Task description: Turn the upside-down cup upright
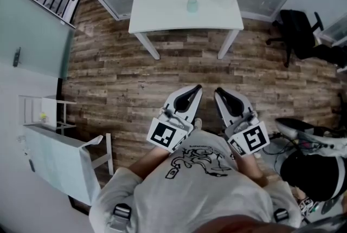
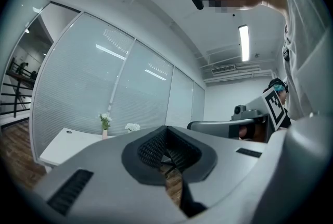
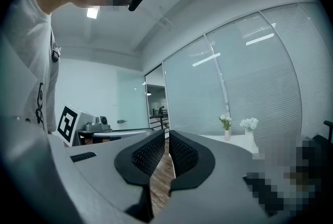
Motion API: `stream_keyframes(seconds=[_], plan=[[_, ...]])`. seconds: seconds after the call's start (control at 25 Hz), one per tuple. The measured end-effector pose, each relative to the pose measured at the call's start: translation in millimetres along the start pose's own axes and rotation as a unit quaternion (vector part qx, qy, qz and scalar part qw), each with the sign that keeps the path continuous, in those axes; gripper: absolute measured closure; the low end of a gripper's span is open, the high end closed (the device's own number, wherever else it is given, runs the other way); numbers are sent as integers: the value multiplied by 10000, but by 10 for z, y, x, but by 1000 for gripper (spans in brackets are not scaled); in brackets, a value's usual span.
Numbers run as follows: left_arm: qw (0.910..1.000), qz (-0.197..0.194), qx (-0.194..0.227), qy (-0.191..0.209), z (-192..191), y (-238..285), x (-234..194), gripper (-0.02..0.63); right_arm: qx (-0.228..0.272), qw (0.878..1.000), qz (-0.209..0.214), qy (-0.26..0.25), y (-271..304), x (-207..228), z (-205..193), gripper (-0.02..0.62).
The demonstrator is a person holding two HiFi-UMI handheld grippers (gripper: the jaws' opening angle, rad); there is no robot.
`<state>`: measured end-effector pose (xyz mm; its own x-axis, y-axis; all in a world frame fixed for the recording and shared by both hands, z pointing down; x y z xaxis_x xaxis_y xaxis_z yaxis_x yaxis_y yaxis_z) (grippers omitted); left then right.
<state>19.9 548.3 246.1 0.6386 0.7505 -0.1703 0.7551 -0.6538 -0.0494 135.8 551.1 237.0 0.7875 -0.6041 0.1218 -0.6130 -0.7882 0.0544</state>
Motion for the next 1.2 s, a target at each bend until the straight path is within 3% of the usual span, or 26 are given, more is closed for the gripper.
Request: stream_keyframes(seconds=[0.44,1.2], plan=[[10000,42,70,26,116,287,-494,603,-21,10000,76,-21,543,250,93,548],[10000,63,73,0,430,539,-1837,603,-103,9999,-13,-19,1918,421,235,548]])
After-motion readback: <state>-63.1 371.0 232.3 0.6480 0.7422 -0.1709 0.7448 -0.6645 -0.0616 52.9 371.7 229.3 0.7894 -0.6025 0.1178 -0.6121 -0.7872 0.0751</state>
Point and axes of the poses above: the fingertips, and each gripper's own axes: y forward along the fingers, x to its right, z out of its top, the point moved 5 cm from there along -y, backward along the fingers, and after that the axes turned 8 degrees about -z, right-handed, at the moved point
